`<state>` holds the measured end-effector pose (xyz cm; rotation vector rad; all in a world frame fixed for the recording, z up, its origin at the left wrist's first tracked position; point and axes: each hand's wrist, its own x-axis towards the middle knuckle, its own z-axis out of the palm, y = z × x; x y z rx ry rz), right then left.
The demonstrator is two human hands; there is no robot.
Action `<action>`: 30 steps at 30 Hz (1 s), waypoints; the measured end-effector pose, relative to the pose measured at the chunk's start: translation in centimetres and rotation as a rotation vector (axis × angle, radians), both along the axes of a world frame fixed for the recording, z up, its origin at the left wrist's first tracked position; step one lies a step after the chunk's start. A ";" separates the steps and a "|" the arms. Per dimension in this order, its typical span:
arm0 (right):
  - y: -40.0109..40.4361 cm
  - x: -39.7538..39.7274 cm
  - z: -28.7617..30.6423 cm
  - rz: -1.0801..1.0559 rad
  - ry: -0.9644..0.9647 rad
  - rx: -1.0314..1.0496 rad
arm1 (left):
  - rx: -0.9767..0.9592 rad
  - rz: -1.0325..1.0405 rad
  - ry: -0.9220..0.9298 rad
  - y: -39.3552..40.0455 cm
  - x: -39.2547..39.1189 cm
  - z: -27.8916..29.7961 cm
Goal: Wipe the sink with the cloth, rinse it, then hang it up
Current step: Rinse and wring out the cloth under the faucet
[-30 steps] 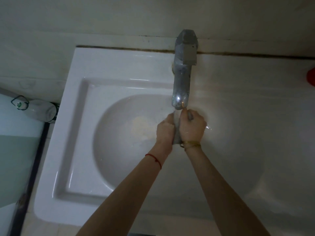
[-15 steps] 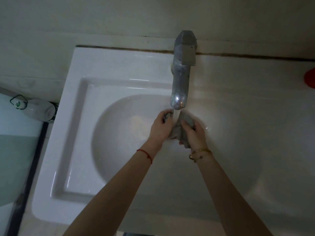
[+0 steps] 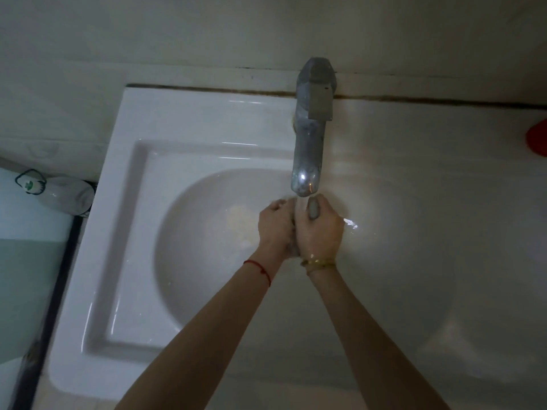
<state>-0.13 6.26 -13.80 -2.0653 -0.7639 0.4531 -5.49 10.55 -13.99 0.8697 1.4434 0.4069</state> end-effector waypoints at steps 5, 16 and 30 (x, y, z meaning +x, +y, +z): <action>-0.6 0.4 -1.1 -0.077 0.335 -0.021 | 0.003 0.014 0.072 0.5 -0.3 0.4; -3.1 2.0 -1.0 0.052 0.318 0.133 | 0.193 -0.462 0.235 -0.4 -1.9 0.7; 0.4 0.9 0.0 -0.101 0.180 0.086 | -0.063 -0.075 -0.009 -1.3 -0.2 0.3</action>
